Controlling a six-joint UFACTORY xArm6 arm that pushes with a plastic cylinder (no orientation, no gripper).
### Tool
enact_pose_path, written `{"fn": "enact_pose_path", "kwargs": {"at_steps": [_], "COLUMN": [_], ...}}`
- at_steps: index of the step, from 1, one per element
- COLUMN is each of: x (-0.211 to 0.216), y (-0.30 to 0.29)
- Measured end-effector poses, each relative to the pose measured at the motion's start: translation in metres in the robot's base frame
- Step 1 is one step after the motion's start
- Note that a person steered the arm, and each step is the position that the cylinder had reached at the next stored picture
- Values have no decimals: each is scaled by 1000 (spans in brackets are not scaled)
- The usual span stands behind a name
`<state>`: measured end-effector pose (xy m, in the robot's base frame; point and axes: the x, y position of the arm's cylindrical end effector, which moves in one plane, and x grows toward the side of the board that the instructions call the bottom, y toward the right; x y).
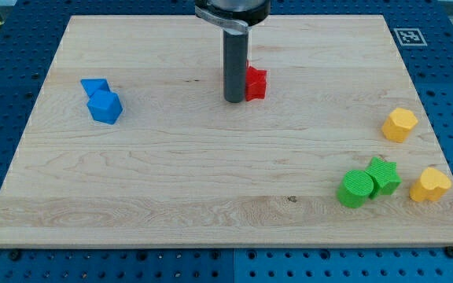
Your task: Push the red star diagonally above the red circle
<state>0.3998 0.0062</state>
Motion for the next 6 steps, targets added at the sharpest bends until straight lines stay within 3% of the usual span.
{"fn": "enact_pose_path", "kwargs": {"at_steps": [2,3,4,5,6], "x": [-62,-60,-25,-42,-93], "y": [63,64,71,102,97]}}
